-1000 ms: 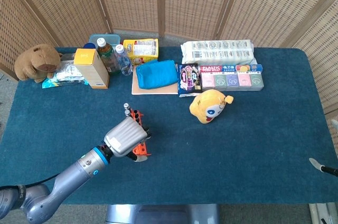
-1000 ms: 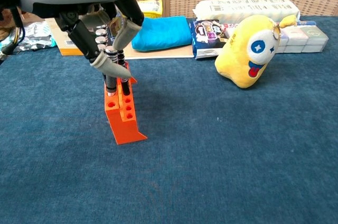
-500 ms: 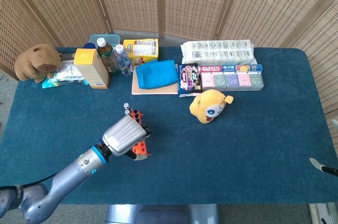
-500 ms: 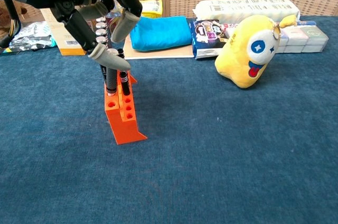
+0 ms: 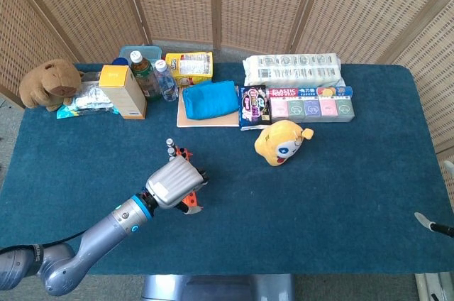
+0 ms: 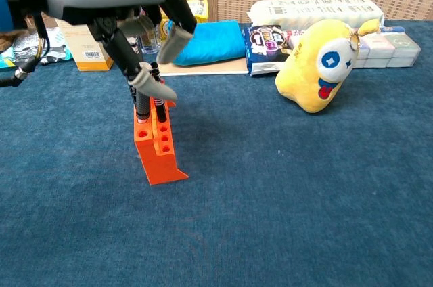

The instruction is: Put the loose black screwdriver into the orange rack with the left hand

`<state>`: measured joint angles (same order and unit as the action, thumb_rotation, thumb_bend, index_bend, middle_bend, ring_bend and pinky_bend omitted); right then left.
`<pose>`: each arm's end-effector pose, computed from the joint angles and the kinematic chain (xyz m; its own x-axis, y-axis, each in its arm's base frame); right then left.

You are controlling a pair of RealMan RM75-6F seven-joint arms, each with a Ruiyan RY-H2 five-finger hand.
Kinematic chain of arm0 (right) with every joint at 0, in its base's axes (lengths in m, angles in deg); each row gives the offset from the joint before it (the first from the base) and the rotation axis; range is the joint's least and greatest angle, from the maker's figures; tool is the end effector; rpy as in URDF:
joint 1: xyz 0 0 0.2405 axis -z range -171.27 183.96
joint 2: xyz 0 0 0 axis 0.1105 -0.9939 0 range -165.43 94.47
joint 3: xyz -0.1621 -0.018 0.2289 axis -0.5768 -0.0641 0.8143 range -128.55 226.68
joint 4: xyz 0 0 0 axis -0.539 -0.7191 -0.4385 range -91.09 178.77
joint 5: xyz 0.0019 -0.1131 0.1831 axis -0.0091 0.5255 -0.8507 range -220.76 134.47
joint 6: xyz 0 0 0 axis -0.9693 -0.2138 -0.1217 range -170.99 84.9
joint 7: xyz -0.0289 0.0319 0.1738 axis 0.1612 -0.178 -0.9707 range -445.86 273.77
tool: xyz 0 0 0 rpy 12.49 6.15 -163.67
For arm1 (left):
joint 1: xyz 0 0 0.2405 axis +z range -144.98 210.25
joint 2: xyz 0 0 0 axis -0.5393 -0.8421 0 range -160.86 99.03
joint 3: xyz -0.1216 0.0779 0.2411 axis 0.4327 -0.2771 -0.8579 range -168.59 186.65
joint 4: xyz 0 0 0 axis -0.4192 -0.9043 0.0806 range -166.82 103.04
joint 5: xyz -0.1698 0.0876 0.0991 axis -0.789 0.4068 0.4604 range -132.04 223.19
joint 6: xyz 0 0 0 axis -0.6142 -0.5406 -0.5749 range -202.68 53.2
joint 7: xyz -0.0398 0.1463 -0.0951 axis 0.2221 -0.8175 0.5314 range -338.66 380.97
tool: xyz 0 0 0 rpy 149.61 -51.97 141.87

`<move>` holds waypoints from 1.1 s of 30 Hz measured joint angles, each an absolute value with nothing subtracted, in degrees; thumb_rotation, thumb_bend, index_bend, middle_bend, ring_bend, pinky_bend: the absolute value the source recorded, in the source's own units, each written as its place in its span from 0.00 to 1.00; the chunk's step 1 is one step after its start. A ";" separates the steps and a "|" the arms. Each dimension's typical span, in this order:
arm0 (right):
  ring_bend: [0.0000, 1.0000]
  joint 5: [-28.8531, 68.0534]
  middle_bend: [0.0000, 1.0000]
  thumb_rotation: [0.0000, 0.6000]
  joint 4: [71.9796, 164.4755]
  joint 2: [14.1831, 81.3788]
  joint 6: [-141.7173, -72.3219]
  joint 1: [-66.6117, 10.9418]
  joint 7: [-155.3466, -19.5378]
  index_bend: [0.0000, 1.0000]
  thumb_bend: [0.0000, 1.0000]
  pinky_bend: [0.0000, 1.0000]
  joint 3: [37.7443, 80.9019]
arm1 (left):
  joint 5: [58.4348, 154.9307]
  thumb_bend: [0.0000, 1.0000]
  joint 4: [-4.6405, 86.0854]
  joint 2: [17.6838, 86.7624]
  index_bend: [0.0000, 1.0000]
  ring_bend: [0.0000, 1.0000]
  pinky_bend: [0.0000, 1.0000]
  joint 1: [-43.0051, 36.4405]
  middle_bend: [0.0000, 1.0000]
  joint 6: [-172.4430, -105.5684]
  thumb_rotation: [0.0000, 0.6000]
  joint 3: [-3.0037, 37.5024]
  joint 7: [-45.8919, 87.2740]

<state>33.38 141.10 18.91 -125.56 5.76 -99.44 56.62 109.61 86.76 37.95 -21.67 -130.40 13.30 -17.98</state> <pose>-0.3616 -0.2066 0.2340 0.2339 0.0551 0.9707 -0.9554 0.1983 0.2190 -0.0377 0.3191 0.0299 0.6761 0.1089 0.7287 0.5524 -0.7294 -0.4036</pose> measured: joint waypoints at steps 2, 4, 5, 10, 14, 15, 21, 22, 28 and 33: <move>0.00 33.27 0.03 1.00 141.01 18.89 -125.51 5.75 -99.53 0.07 0.09 0.00 56.68 | 109.84 0.15 87.02 38.04 0.61 0.80 0.99 -21.58 0.55 -130.34 0.50 12.98 -18.02; 0.00 33.22 0.03 1.00 140.97 18.88 -125.49 5.74 -99.60 0.07 0.09 0.00 56.72 | 110.14 0.15 87.28 38.00 0.61 0.80 0.99 -21.42 0.55 -130.39 0.50 12.68 -18.08; 0.00 33.22 0.03 1.00 140.93 18.88 -125.47 5.73 -99.62 0.07 0.09 0.00 56.72 | 110.28 0.15 87.46 37.89 0.61 0.80 0.99 -21.26 0.55 -130.50 0.50 12.47 -18.14; 0.00 33.29 0.03 1.00 140.93 18.86 -125.50 5.72 -99.68 0.07 0.09 0.00 56.73 | 110.93 0.15 87.99 37.16 0.61 0.80 0.99 -20.19 0.55 -131.43 0.50 11.51 -18.50; 0.00 33.31 0.03 1.00 140.99 18.85 -125.47 5.74 -99.64 0.07 0.09 0.00 56.67 | 111.89 0.15 88.15 36.25 0.61 0.80 0.99 -19.30 0.55 -131.77 0.50 11.07 -17.19; 0.00 33.34 0.03 1.00 141.00 18.86 -125.51 5.74 -99.57 0.07 0.09 0.00 56.67 | 112.16 0.15 88.15 36.01 0.61 0.80 0.99 -19.11 0.55 -131.78 0.50 10.94 -16.95; 0.00 33.40 0.03 1.00 141.17 18.93 -125.53 5.72 -99.25 0.07 0.09 0.00 56.61 | 113.80 0.15 88.37 35.32 0.61 0.80 0.99 -18.36 0.55 -131.83 0.53 10.82 -15.20; 0.00 33.42 0.03 1.00 141.20 18.93 -125.55 5.72 -99.23 0.07 0.09 0.00 56.60 | 114.17 0.15 88.44 35.23 0.61 0.80 0.99 -18.25 0.55 -131.88 0.53 10.90 -14.71; 0.00 33.46 0.03 1.00 141.25 18.82 -125.71 5.81 -99.52 0.07 0.09 0.00 56.65 | 117.41 0.15 88.95 34.08 0.61 0.80 0.99 -17.37 0.55 -132.39 0.55 11.94 -11.24; 0.00 33.53 0.03 1.00 141.16 18.75 -125.81 5.86 -99.71 0.07 0.09 0.00 56.66 | 118.86 0.15 88.53 33.87 0.61 0.80 0.99 -16.76 0.54 -132.81 0.57 12.48 -10.09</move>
<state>33.53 141.16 18.75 -125.81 5.86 -99.71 56.66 118.86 88.53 33.87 -16.76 -132.81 12.48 -10.09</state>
